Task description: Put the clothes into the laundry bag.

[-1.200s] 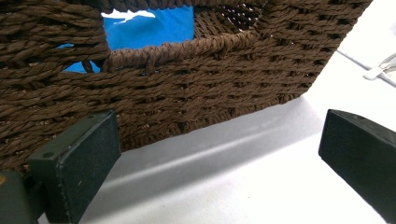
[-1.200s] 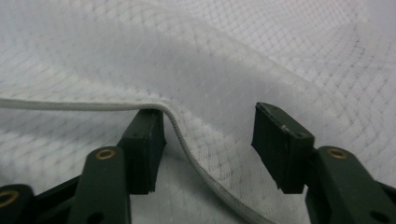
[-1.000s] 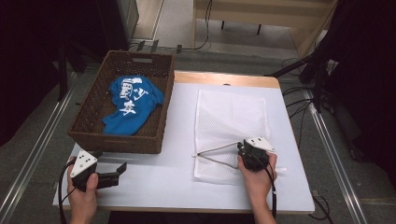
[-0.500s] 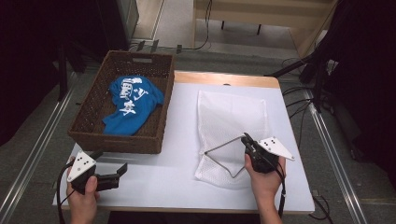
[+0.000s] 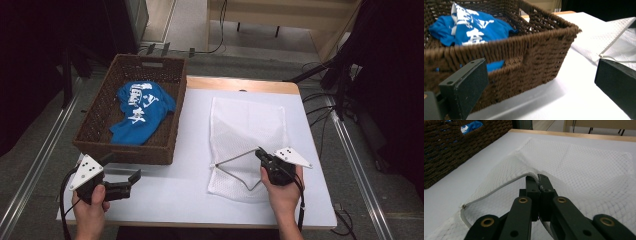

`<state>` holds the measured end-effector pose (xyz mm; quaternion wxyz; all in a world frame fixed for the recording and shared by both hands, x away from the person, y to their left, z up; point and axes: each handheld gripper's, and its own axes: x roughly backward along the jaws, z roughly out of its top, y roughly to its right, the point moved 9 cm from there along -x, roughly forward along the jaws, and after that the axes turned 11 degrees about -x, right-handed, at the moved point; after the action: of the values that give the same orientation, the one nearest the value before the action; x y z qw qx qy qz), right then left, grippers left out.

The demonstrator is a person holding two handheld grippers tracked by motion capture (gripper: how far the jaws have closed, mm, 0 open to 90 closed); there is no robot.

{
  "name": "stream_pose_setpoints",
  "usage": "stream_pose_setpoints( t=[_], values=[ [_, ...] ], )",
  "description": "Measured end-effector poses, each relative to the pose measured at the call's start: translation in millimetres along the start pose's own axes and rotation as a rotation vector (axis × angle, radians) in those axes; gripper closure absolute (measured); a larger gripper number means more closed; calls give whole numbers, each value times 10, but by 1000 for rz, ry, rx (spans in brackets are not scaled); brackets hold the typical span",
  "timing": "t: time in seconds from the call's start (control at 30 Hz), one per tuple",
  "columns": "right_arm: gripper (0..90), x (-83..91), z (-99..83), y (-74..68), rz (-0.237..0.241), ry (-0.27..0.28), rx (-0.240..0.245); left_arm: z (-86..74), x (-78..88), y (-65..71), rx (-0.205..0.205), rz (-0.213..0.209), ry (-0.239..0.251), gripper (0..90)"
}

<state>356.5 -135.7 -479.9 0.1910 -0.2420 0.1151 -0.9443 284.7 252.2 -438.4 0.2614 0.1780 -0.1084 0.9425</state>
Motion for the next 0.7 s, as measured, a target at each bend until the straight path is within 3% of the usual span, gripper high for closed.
stream_pose_setpoints(
  t=[0.27,0.53,0.7],
  values=[
    [896,-16,-36,-26,12,-19,2,239,-105,-91,-8,8,-18,0],
    [895,-29,-59,-46,33,-33,5,362,-263,-198,24,12,-31,0],
    [895,-28,-63,-39,33,-37,0,401,-348,-198,19,16,-44,0]
  ],
)
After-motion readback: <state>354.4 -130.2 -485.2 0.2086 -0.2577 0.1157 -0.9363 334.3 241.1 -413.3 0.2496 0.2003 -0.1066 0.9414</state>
